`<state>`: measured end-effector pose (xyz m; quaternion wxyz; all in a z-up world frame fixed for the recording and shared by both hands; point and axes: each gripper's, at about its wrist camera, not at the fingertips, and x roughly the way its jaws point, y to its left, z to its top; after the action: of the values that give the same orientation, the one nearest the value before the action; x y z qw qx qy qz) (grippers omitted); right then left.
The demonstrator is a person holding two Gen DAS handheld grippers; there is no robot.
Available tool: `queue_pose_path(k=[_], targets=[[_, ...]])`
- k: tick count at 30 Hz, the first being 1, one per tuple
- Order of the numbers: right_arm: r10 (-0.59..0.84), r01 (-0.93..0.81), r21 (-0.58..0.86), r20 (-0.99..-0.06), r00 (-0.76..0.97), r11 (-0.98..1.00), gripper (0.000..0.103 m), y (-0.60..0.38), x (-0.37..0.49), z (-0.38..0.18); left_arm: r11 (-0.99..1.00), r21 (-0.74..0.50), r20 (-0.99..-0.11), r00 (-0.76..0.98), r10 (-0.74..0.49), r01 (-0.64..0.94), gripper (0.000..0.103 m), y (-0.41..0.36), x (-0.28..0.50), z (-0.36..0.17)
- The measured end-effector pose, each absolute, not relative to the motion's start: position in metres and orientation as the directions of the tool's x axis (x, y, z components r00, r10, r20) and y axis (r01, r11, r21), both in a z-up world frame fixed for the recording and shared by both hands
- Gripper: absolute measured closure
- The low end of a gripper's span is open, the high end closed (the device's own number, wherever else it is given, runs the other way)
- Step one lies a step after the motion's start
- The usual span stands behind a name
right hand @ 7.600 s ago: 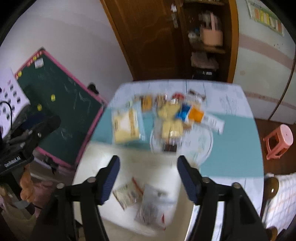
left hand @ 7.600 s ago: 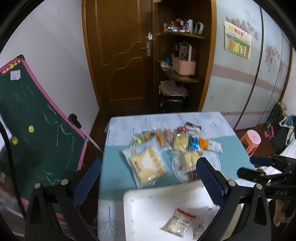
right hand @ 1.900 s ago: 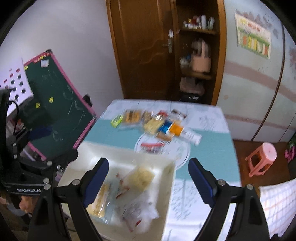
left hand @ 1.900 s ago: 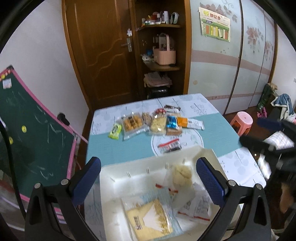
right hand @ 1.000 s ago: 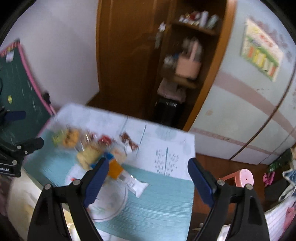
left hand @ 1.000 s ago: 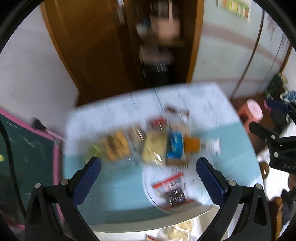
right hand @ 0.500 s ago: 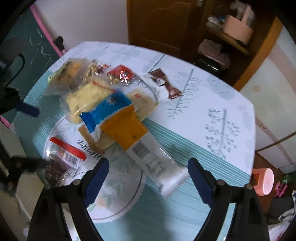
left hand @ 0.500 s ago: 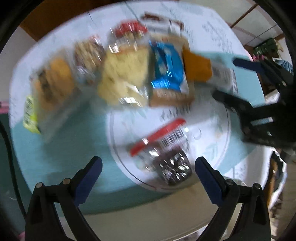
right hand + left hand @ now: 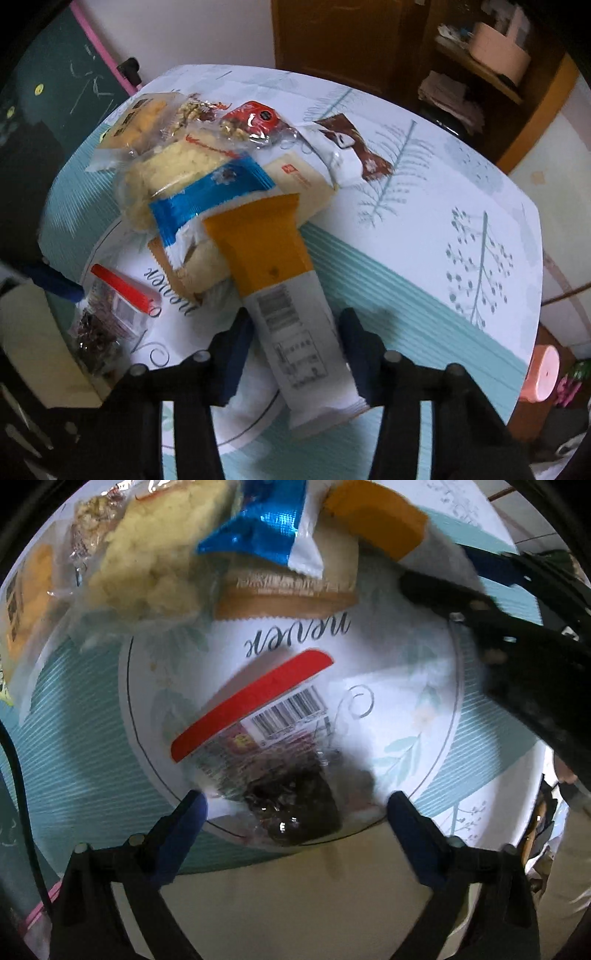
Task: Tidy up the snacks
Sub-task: 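Grasp the orange-and-white bar packet with the right tool while the left tool lifts the fruit bag, then carry both packets to the white tray and open both tools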
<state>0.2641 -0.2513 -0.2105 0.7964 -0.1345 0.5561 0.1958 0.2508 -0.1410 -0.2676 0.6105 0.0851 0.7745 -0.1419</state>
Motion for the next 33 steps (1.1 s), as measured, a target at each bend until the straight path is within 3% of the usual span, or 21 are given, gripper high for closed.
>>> queue_pose_path(k=[2,4,6,15,27,33], targets=[[0.176,-0.434,0.026,-0.935,0.308,0.900,0.063,-0.259,0.257,-0.209,0.949,-0.111,-0.973,-0.226,-0.044,0.294,0.022,-0.143,0.248,-0.264],[0.191,-0.402,0.053,-0.931,0.311,0.914,0.063,-0.268,0.251,-0.206,0.951,-0.120,-0.976,-0.208,-0.061,0.284,0.053,-0.146,0.245,-0.257],[0.204,-0.372,0.073,-0.923,0.326,0.925,0.063,-0.276,0.244,-0.203,0.950,-0.160,-0.972,-0.209,-0.104,0.267,0.071,-0.147,0.243,-0.250],[0.259,-0.294,0.141,-0.871,0.416,0.945,0.064,-0.288,0.223,-0.167,0.958,-0.142,-0.990,-0.016,-0.143,0.249,0.073,-0.137,0.227,-0.207],[0.322,-0.273,0.192,-0.738,0.593,0.943,0.064,-0.280,0.156,-0.063,0.941,-0.223,-0.909,0.293,-0.295,0.255,0.073,-0.066,0.161,-0.042],[0.310,-0.251,0.191,-0.704,0.639,0.949,0.064,-0.250,0.090,-0.022,0.930,-0.208,-0.854,0.406,-0.324,0.305,0.073,-0.023,0.098,0.006]])
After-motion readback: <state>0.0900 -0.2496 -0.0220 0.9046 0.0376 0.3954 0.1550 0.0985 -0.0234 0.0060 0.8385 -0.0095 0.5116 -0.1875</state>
